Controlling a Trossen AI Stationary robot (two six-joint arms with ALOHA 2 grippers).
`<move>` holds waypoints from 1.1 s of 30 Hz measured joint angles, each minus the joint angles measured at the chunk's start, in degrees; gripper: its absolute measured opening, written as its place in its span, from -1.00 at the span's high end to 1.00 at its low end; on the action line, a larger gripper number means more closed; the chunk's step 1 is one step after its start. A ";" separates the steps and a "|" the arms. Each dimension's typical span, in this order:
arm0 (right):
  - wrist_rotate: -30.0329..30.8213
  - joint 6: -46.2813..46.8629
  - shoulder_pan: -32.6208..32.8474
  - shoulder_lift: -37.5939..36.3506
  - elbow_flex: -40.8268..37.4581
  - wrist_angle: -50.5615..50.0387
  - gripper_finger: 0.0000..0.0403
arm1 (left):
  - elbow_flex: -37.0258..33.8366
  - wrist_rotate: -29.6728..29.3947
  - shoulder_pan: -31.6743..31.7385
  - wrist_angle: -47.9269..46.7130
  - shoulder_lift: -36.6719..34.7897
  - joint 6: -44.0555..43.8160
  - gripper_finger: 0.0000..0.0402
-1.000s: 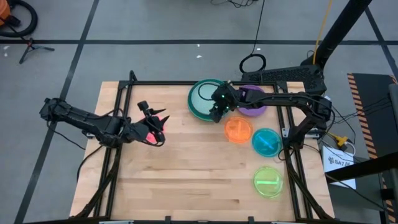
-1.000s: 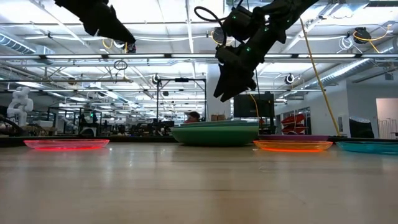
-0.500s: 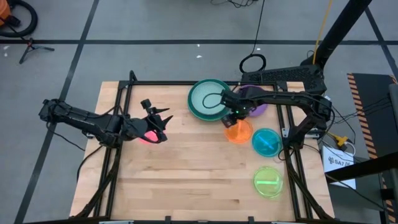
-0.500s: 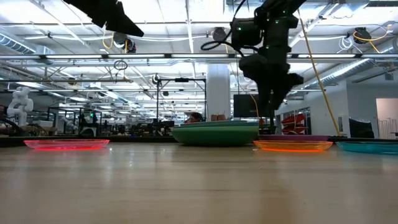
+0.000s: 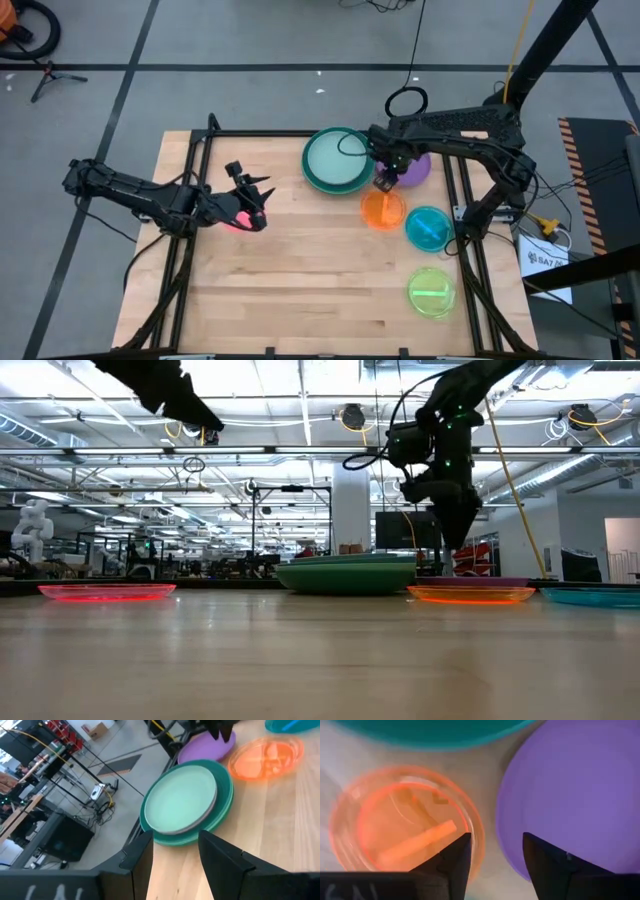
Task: Stack plastic plates
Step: Stack the purple plate on the light blue plate
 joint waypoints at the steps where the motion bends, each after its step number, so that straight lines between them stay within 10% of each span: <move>1: -0.02 -2.03 0.10 0.00 -0.58 0.33 0.16 | 0.00 -0.18 -0.20 -0.64 -0.12 -0.31 0.19; 33: 2.24 -11.63 -4.49 0.02 -17.47 31.15 0.16 | 0.04 -0.61 2.82 -6.05 -2.69 -3.42 0.19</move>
